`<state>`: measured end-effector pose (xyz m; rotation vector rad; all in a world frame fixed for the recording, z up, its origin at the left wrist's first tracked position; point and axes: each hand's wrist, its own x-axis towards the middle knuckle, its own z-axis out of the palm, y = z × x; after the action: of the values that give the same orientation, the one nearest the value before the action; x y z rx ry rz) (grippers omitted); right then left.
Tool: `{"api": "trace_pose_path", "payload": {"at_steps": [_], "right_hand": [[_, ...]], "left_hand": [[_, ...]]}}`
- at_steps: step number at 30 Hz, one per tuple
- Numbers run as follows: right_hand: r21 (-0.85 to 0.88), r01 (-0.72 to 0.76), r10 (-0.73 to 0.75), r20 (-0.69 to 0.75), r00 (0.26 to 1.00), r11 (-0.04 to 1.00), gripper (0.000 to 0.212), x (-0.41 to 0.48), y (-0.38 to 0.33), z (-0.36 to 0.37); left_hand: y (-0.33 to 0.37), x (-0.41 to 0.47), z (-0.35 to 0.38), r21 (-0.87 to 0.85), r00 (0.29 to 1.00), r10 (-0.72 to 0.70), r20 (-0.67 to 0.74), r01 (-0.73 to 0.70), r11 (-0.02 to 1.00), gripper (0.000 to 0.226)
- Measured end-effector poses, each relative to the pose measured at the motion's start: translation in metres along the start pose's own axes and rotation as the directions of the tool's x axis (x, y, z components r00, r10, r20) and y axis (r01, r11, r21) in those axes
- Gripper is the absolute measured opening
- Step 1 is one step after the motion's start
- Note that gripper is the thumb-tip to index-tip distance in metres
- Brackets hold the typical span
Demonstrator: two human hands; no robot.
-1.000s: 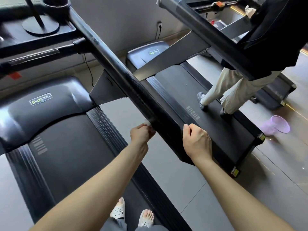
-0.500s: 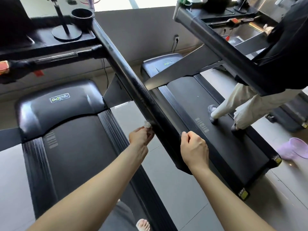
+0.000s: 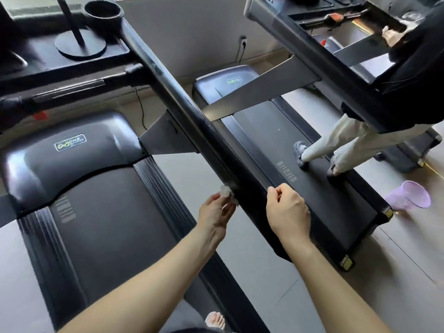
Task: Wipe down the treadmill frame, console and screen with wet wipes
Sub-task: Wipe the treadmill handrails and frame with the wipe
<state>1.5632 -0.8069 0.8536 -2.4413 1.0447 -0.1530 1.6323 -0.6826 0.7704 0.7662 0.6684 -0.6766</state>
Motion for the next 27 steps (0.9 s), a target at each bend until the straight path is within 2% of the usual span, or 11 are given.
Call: {"api": "trace_pose_path", "payload": {"at_steps": [3, 8, 11, 13, 16, 20, 23, 27], "right_hand": [[0.036, -0.006, 0.010, -0.120, 0.993, 0.999, 0.024, -0.006, 0.002, 0.014], [-0.084, 0.023, -0.043, -0.251, 0.967, 0.996, 0.022, -0.010, 0.001, 0.027], [-0.142, 0.033, -0.075, -0.302, 0.950, 0.989, 0.025, -0.010, 0.000, 0.031], [-0.161, 0.028, -0.083, -0.346, 0.934, 0.987, 0.027, -0.011, -0.001, 0.035], [-0.180, 0.036, -0.097, -0.341, 0.935, 0.983, 0.028, -0.013, 0.002, 0.036], [-0.199, 0.045, -0.115, -0.351, 0.929, 0.979, 0.028, -0.013, 0.002, 0.038], [-0.235, 0.054, -0.140, -0.366, 0.920, 0.971, 0.029, -0.011, 0.002, 0.038], [-0.297, 0.054, -0.166, -0.365, 0.916, 0.953, 0.029, -0.010, 0.003, 0.040]], "left_hand": [[0.005, 0.002, -0.004, 0.048, 0.996, -0.043, 0.077, 0.039, 0.998, 0.013], [0.065, 0.036, 0.006, -0.042, 0.998, 0.051, 0.040, -0.050, 0.998, 0.009], [0.052, 0.026, 0.004, -0.014, 0.996, -0.020, 0.088, 0.022, 1.000, 0.008], [0.035, 0.016, -0.003, 0.100, 0.981, -0.112, 0.160, 0.096, 0.990, 0.007], [0.038, 0.019, -0.005, 0.177, 0.980, -0.094, 0.173, 0.063, 0.982, 0.010], [0.079, 0.051, 0.003, 0.049, 0.993, -0.027, 0.119, 0.021, 0.999, 0.006], [0.071, 0.054, 0.006, -0.012, 0.991, -0.093, 0.101, 0.095, 0.995, 0.019], [0.042, 0.032, 0.000, 0.099, 0.973, -0.182, 0.139, 0.169, 0.981, 0.033]]}}
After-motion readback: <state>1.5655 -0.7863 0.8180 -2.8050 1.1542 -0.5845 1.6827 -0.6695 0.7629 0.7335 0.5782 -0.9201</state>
